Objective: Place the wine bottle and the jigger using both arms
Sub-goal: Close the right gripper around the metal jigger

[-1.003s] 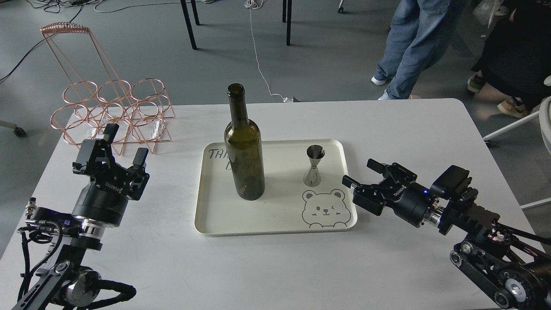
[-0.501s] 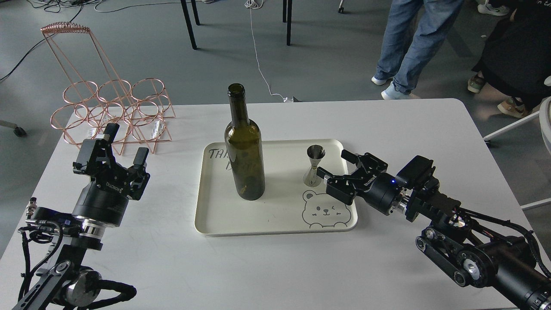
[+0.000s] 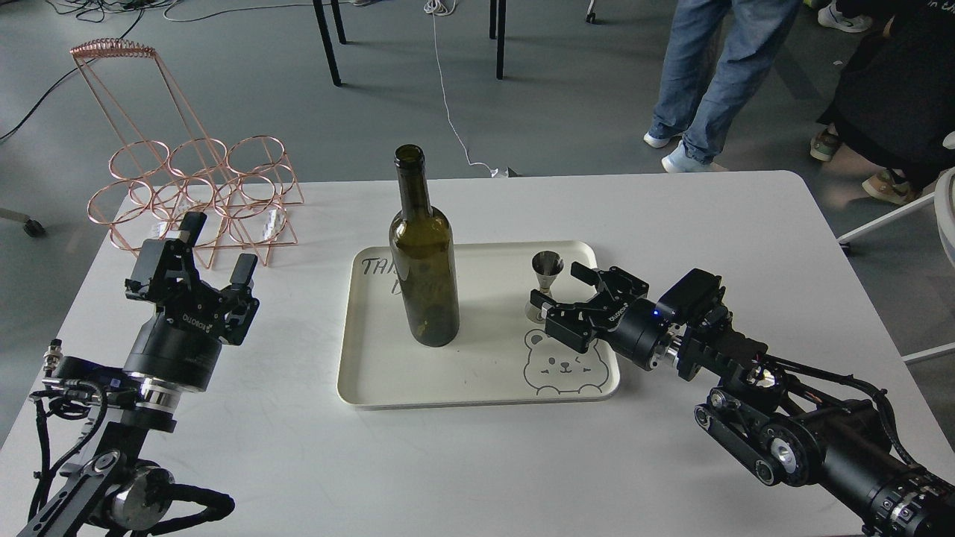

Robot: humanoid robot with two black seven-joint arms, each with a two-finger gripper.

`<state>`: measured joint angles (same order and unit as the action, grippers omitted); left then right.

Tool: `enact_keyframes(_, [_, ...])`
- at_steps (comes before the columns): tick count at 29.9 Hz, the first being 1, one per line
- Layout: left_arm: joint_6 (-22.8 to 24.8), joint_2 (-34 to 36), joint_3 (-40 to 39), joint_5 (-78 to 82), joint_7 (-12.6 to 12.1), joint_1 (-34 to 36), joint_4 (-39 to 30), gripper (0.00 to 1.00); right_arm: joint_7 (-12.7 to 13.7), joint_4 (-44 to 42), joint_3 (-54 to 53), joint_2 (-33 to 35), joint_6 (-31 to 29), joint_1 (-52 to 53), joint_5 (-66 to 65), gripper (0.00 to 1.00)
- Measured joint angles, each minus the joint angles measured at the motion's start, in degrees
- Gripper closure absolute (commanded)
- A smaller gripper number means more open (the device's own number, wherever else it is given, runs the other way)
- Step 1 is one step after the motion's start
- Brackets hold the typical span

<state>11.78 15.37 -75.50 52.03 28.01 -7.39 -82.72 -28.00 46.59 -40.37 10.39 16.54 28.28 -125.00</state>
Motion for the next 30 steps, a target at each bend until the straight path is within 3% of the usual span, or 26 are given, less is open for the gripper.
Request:
enact_keyframes(3, [0.0,0.0,0.0,0.0,0.0,0.0,-0.1,0.02,0.0,-0.4,0.1,-0.3,0.1,0.4,0.0,0.28])
enact_keyframes(7, [0.0,0.1,0.0,0.0,0.0,0.0,-0.2,0.02,0.0,-0.9,0.4,-0.7,0.1,0.8,0.0,0.40])
enact_keyframes(19, [0.0,0.1,0.0,0.1,0.0,-0.6,-0.3,0.02,0.0,-1.4,0.9,-1.2,0.2,1.2,0.0,0.51])
enact_keyframes(30, [0.0,0.0,0.0,0.1,0.0,-0.6,-0.4,0.02,0.0,-2.3,1.0,-1.2,1.0,1.8,0.0,0.72])
